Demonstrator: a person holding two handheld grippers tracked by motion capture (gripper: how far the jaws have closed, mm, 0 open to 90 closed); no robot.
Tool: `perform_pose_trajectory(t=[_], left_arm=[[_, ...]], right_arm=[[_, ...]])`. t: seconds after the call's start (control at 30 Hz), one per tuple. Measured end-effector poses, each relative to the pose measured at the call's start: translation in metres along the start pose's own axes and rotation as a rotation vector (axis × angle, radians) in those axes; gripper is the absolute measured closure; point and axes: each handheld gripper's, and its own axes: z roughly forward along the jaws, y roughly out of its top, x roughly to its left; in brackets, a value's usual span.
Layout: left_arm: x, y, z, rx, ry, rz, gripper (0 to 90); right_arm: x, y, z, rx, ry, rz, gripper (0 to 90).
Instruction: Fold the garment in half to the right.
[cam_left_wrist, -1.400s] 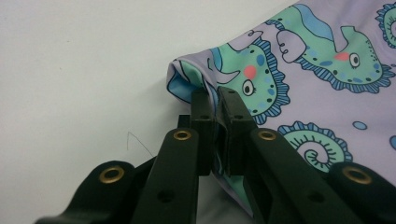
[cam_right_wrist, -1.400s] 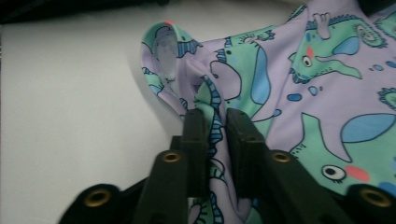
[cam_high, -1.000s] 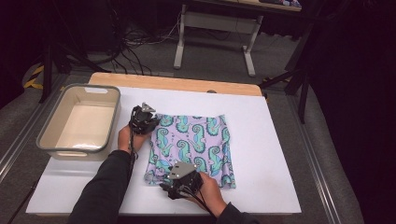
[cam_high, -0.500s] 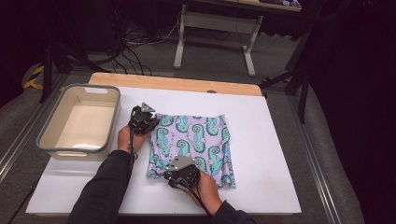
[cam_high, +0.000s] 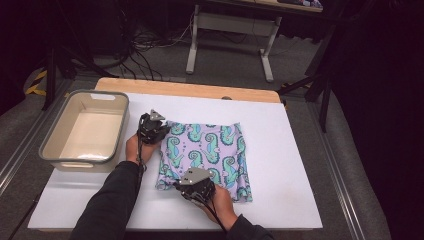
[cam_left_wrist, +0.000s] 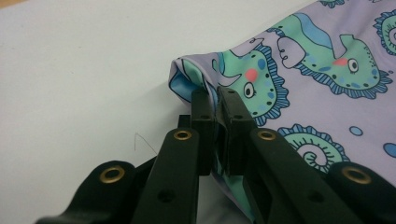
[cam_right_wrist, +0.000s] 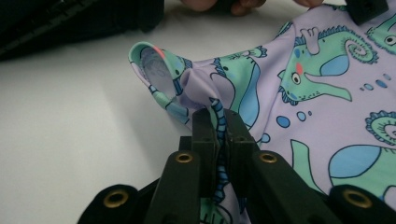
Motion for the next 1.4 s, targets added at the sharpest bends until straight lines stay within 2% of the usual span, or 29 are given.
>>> perform_pose_trajectory(t=[0.03,0.2,0.27,0.4,0.47,0.57,0.6,0.8,1.17,1.23,1.27,1.4], left_arm=[[0.001,0.0,-0.001,-0.003,0.006,0.012,85.6],[0.003,-0.003,-0.005,-0.023,0.029,0.004,86.2],[0.003,-0.004,-0.006,-0.02,0.028,-0.007,86.2],[0.005,-0.004,-0.007,-0.034,0.041,0.012,86.7],[0.005,-0.004,-0.007,-0.043,0.033,0.001,86.9],[0.002,-0.001,-0.007,-0.047,0.04,0.021,86.9],[0.001,0.001,-0.007,-0.045,0.038,0.017,87.0],[-0.009,0.022,-0.008,-0.079,0.032,0.054,87.1],[-0.038,0.061,-0.003,-0.107,0.01,0.14,87.2],[-0.041,0.064,-0.002,-0.107,-0.001,0.139,87.2],[-0.048,0.069,0.001,-0.109,-0.005,0.151,87.2],[-0.062,0.079,0.008,-0.119,-0.029,0.172,87.1]], right_arm=[[0.001,0.0,-0.001,-0.006,0.001,0.002,86.0],[0.004,0.001,-0.001,-0.029,0.005,-0.005,86.2],[0.005,0.002,-0.001,-0.03,0.006,-0.012,86.2],[0.009,0.004,0.001,-0.034,-0.005,-0.025,86.3],[0.01,0.004,0.0,-0.042,-0.008,-0.029,86.3],[0.008,0.004,-0.004,-0.062,-0.009,-0.009,86.3],[0.007,0.003,-0.006,-0.073,-0.011,0.004,86.3],[0.001,0.002,-0.021,-0.123,-0.046,0.03,86.3],[-0.02,-0.012,-0.059,-0.221,-0.085,0.14,86.3],[-0.023,-0.016,-0.066,-0.23,-0.099,0.154,86.3],[-0.025,-0.019,-0.07,-0.243,-0.098,0.171,86.3],[-0.029,-0.028,-0.083,-0.267,-0.118,0.204,86.3]])
